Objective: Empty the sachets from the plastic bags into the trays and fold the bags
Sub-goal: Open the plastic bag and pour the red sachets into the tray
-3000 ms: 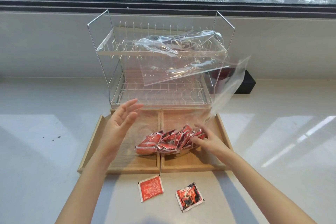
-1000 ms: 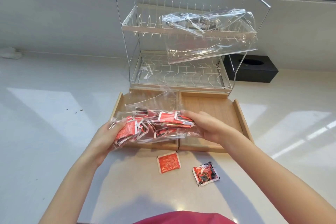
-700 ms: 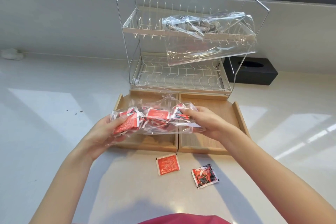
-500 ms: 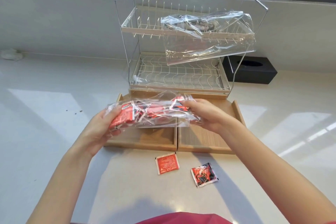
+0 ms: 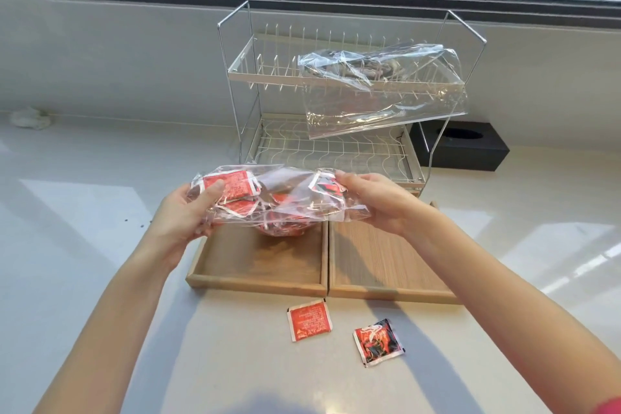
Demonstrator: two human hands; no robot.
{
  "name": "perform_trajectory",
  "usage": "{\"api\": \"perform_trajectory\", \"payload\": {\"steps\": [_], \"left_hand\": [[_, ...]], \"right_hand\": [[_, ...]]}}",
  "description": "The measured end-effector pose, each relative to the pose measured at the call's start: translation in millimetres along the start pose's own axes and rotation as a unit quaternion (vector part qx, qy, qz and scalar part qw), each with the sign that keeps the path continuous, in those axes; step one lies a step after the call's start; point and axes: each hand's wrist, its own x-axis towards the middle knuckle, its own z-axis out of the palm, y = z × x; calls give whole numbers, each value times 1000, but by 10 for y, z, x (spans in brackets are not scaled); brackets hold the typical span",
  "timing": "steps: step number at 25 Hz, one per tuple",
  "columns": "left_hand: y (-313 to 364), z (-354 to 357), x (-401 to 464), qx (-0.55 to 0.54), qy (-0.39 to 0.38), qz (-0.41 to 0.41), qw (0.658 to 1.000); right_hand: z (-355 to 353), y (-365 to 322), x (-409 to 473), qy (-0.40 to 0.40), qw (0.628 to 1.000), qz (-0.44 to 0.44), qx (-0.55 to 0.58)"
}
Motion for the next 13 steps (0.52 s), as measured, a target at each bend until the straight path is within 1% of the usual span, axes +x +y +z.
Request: {"api": "perform_trajectory", "payload": {"steps": [2,4,7,10,13], "left_hand": [[55,5,17,2,-1,-4,1000],[124,-24,23,-10,-17,-11,1000],[249,-98,9,-43,-77,-12,996],[358,-153,-1,-38,-125,-4,991],[445,-184,-18,-8,-123,19,992]], "right_hand": [[-20,-43,11,16,1000,12,11],[-71,-134,-5,2,998,3,60],[-133,-246,-36,-20,994,-17,106],[-190,-310,-45,13,997,-55,51],[-236,-405,-75,18,995,-84,-40]]}}
